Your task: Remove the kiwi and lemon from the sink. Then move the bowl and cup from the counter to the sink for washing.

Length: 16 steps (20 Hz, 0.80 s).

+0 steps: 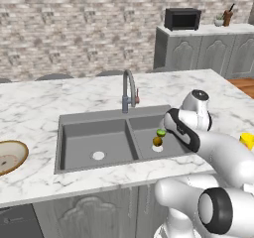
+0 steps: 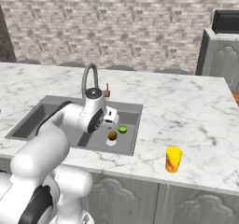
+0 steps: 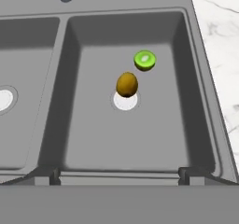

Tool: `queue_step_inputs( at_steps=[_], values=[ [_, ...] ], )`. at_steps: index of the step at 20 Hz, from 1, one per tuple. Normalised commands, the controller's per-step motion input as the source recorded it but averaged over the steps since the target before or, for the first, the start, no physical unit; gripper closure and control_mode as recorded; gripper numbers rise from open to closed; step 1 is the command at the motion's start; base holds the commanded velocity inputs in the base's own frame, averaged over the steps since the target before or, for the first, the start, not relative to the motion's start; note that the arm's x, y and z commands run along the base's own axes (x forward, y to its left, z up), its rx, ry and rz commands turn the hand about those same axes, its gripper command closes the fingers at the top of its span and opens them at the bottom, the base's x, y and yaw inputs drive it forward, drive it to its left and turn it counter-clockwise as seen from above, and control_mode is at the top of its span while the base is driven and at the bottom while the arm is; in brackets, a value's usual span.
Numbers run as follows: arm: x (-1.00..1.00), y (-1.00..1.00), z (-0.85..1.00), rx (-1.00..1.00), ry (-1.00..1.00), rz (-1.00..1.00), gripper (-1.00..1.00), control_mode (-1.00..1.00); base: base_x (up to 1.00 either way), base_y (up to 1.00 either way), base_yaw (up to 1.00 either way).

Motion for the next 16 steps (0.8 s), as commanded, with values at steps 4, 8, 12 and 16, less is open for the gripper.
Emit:
queue_step_inputs(
  at_steps=[4,8,12,16],
  values=[
    [0.18,0.00,-0.09,0.00,0.00,0.00,-1.00,-1.00,0.00,0.00,0.00],
    [0.18,0.00,-0.10,0.01,0.00,0.00,-1.00,-1.00,0.00,0.00,0.00],
    [0.16,-0.01,-0.11,0.02,0.00,0.00,-1.00,-1.00,0.00,0.00,0.00],
    [0.13,0.00,-0.15,0.02,0.01,0.00,-1.00,-1.00,0.00,0.00,0.00]
  ],
)
